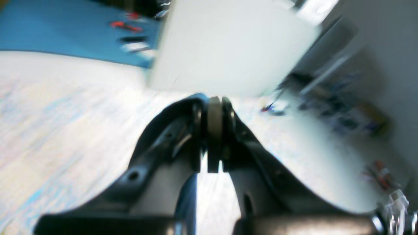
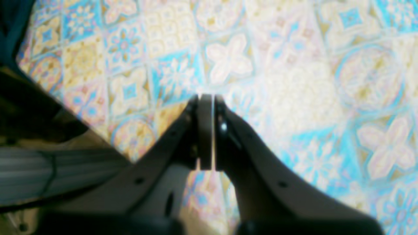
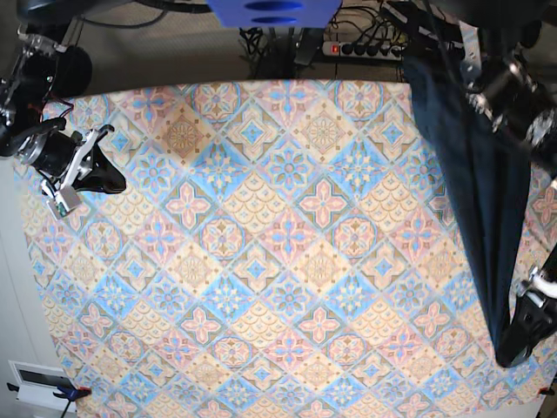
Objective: Layout the t-shirt on the table in an organized manner, then fold the t-shirt properly
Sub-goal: 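Release the shirt with the right gripper and lift it with the left, then lower the hanging shirt onto the table with the left gripper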
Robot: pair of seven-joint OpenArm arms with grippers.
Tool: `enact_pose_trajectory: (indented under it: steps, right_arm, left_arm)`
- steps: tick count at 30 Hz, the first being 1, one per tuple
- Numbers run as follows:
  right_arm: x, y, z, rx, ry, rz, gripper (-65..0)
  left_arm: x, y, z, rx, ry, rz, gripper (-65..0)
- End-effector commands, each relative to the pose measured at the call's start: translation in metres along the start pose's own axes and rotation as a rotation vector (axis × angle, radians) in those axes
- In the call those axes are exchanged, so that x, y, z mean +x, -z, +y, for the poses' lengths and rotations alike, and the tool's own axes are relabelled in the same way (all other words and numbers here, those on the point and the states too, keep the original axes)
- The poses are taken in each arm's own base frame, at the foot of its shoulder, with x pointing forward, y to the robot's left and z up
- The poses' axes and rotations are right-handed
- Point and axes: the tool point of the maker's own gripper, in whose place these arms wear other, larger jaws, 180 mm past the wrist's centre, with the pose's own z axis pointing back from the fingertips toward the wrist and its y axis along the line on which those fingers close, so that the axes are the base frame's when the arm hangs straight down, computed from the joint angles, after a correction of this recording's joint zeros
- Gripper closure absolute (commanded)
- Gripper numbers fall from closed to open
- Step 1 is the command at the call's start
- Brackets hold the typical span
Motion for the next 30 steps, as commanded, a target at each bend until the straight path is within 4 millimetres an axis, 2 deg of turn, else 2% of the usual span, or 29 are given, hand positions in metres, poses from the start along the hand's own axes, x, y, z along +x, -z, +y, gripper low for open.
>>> enact_pose_trajectory:
  steps: [1, 3, 5, 9, 11, 14, 17, 18, 21, 22, 23, 25, 26, 28, 30]
  right_arm:
    - [0.007, -0.003, 0.001, 0.002, -0.020, -0.018, -1.1]
    - [0.008, -0.004, 0.000, -0.002, -0.020, -0.021, -1.1]
    - [0.008, -0.004, 0.000, -0.003, -0.021, -0.022, -1.1]
    - [0.008, -0.004, 0.000, -0.003, -0.021, -0.022, -1.1]
    - [0.008, -0.004, 0.000, -0.001, -0.021, -0.021, -1.1]
    - [0.008, -0.003, 0.001, 0.002, -0.022, -0.020, -1.1]
    - [0.007, -0.002, 0.002, 0.006, -0.022, -0.012, -1.7]
    - [0.006, -0.001, 0.004, 0.014, -0.023, -0.008, -2.7]
    - [0.003, 0.007, 0.013, 0.052, -0.032, 0.010, -6.6]
    - [0.002, 0.008, 0.015, 0.058, -0.033, 0.014, -7.3]
    - [0.002, 0.010, 0.016, 0.065, -0.035, 0.018, -7.5]
    - [0.001, 0.010, 0.017, 0.069, -0.035, 0.022, -7.5]
    - [0.001, 0.011, 0.018, 0.070, -0.036, 0.024, -7.5]
    - [0.001, 0.011, 0.018, 0.070, -0.036, 0.022, -7.5]
    - [0.001, 0.011, 0.018, 0.070, -0.036, 0.022, -7.5]
  left_arm:
    - [0.025, 0.023, -0.003, -0.007, -0.013, -0.054, 0.0]
    - [0.034, 0.071, 0.001, -0.006, -0.119, -0.060, 0.0]
    - [0.059, 0.114, -0.002, -0.010, -0.212, -0.123, 0.0]
    - [0.110, 0.171, -0.007, 0.023, -0.297, -0.278, 0.0]
    - [0.125, 0.195, -0.009, 0.060, -0.304, -0.314, 0.0]
    - [0.081, 0.230, -0.002, 0.139, -0.247, -0.245, 0.0]
    - [0.071, 0.248, -0.028, 0.137, -0.079, -0.235, 0.0]
    - [0.054, 0.253, -0.031, 0.138, -0.032, -0.201, 0.0]
    - [-0.025, 0.266, -0.035, 0.141, 0.137, -0.040, 0.0]
    - [-0.050, 0.267, -0.033, 0.156, 0.185, 0.005, -1.8]
    - [-0.074, 0.266, -0.026, 0.189, 0.240, 0.050, -7.3]
    - [-0.107, 0.257, -0.003, 0.273, 0.304, 0.114, -18.0]
    - [-0.116, 0.252, 0.004, 0.298, 0.313, 0.126, -20.2]
    - [-0.138, 0.239, 0.012, 0.313, 0.306, 0.172, -19.2]
    - [-0.150, 0.214, 0.034, 0.342, 0.312, 0.234, -19.0]
